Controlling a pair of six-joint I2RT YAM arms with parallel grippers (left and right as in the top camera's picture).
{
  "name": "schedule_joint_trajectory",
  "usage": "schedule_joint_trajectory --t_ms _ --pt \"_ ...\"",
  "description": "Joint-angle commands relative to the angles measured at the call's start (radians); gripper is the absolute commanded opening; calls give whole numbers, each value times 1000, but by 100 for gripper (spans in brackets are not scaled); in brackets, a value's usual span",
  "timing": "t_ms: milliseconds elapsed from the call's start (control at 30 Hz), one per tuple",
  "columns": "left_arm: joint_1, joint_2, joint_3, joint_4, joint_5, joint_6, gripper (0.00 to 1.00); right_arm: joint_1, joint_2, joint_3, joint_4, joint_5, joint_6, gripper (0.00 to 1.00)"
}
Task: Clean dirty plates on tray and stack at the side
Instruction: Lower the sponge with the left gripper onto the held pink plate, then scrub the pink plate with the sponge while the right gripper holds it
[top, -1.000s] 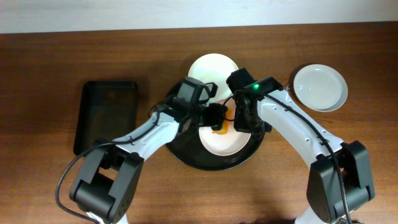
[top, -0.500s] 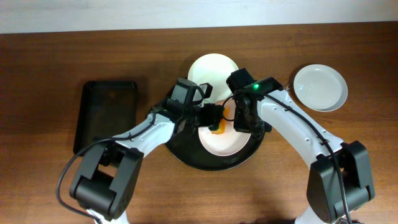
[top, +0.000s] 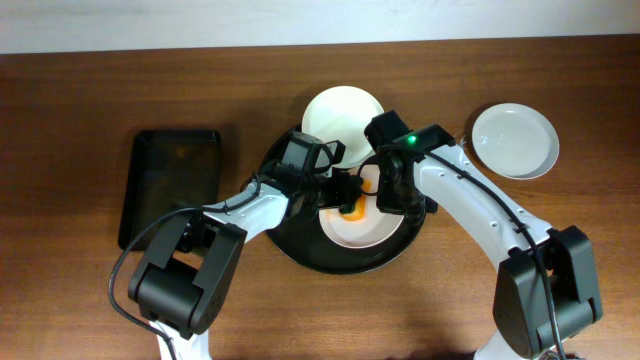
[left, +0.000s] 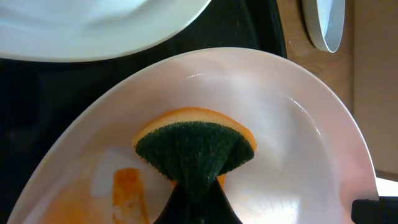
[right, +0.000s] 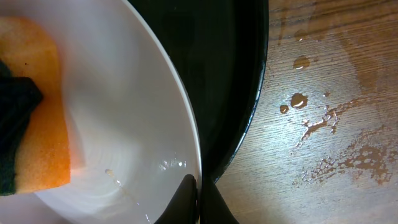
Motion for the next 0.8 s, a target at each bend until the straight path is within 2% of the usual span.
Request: schedule_joint_trajectory --t_ms 0,167,567,767 --pt "-10 48 -10 -28 -15 57 0 4 -20 0 -2 -8 -24 4" --pt "-12 43 -10 -34 -16 76 0 4 -20 -14 18 10 -24 4" --pt "-39 43 -10 -38 -55 76 0 4 -20 -223 270 23 -24 4" --pt "-39 42 -10 -45 -73 102 0 4 -20 -279 329 43 -23 4"
